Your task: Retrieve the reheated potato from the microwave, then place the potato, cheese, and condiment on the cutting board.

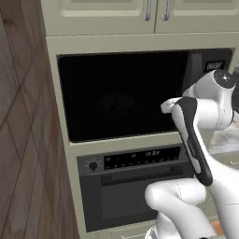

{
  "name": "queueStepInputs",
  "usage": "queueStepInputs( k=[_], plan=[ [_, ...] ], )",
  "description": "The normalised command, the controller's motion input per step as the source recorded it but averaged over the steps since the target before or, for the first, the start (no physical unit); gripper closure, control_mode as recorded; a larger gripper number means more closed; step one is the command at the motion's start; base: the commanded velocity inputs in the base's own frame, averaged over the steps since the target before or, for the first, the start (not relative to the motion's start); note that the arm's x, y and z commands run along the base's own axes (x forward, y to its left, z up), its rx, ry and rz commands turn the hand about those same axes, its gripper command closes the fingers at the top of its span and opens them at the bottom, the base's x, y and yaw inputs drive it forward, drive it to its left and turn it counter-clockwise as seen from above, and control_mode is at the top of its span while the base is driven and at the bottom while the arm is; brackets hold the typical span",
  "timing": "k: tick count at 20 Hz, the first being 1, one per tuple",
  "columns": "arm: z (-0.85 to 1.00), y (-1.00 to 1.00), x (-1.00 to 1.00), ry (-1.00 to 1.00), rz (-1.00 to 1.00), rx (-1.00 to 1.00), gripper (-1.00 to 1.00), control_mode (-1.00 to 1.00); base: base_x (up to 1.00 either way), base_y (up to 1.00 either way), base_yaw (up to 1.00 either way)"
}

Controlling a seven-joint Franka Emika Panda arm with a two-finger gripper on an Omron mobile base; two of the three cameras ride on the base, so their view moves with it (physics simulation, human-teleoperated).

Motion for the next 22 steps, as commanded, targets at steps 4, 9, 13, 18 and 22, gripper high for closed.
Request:
queueStepInputs(
  k=[4,9,13,18,22],
  plan=[
    [0.33,-0.45,-0.18,-0.28,-0.06,0.0,-1.0,-1.0,0.0,0.0,0.0],
    [0.31,-0.48,-0.02,0.04,-0.11,0.05,-1.0,-1.0,0.0,0.0,0.0],
    [0.33,-0.38,0.02,0.11,-0.13,0.06,-1.0,-1.0,0.0,0.0,0.0],
    [0.18,-0.22,0.23,0.05,-0.06,0.05,-1.0,-1.0,0.0,0.0,0.0],
    [0.01,0.0,0.34,0.0,0.06,0.18,-1.0,-1.0,0.0,0.0,0.0]
  ],
)
